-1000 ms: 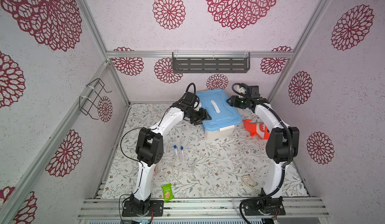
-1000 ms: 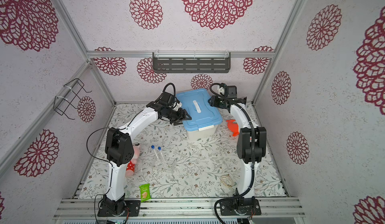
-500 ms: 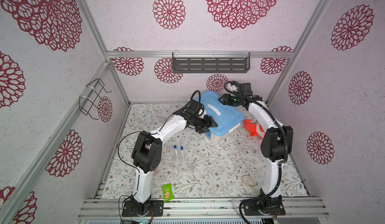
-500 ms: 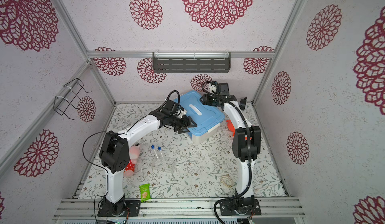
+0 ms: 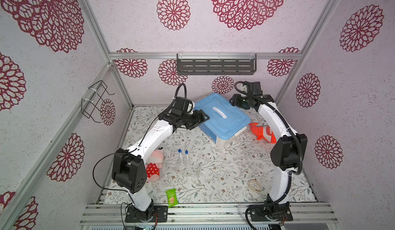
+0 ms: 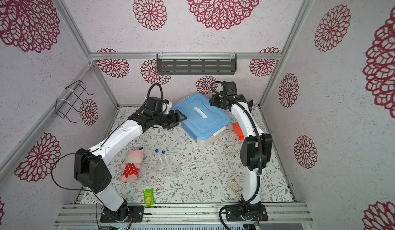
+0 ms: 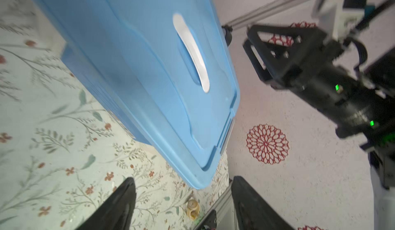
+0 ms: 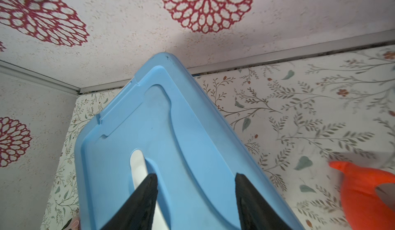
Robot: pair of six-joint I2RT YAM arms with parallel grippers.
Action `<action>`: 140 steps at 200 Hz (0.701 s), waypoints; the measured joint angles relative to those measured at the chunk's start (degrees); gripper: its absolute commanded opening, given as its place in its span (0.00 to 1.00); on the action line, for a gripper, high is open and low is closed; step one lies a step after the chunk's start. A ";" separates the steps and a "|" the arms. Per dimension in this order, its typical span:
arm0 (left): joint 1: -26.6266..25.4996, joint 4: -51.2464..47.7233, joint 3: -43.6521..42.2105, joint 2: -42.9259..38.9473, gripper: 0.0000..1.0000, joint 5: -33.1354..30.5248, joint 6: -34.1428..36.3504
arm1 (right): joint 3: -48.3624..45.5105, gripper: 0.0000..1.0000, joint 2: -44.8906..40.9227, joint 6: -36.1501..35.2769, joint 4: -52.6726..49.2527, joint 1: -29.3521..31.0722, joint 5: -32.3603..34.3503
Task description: Organize the chemistry lab equipment
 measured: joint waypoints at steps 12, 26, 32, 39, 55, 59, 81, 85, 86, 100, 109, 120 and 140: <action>1.95 -0.76 1.86 1.03 0.74 -0.83 1.36 | -2.16 0.62 -3.54 0.46 0.09 -0.66 0.59; 3.93 -1.86 5.01 2.99 0.74 -1.99 3.32 | -3.52 0.61 -6.19 1.88 0.04 -1.75 1.16; 4.48 -2.34 6.51 4.13 0.74 -2.38 4.39 | -3.74 0.62 -6.78 2.78 -0.09 -2.21 1.68; 5.05 -3.13 8.79 5.75 0.74 -2.78 5.66 | -4.17 0.62 -7.30 4.13 -0.17 -2.86 2.32; 6.21 -4.44 13.60 9.68 0.74 -3.34 8.13 | -6.86 0.63 -8.50 7.02 -0.28 -3.85 3.43; 6.49 -4.68 14.71 10.84 0.74 -3.39 8.83 | -8.00 0.64 -8.90 7.74 -0.24 -4.07 3.58; 7.80 -5.29 19.08 16.61 0.73 -3.28 11.08 | -14.62 0.64 -11.17 10.99 -0.66 -5.05 3.87; 8.13 -5.44 19.80 17.86 0.72 -3.19 11.52 | -15.67 0.64 -11.58 11.50 -0.74 -5.25 3.89; 8.17 -5.46 19.91 18.05 0.72 -3.19 11.56 | -15.85 0.64 -11.65 11.58 -0.74 -5.29 3.87; 9.03 -5.97 21.97 21.66 0.70 -2.75 12.59 | -18.71 0.64 -12.76 12.68 -1.01 -5.95 3.65; 9.42 -6.12 23.08 23.76 0.67 -2.29 13.05 | -20.24 0.64 -13.51 13.57 -1.16 -6.36 3.26; 9.88 -6.16 24.02 25.90 0.63 -1.49 13.38 | -22.14 0.63 -14.47 14.60 -0.96 -7.04 2.36; 10.40 -5.57 26.21 27.52 0.55 0.50 13.51 | -25.09 0.62 -15.85 15.93 -0.59 -8.00 0.63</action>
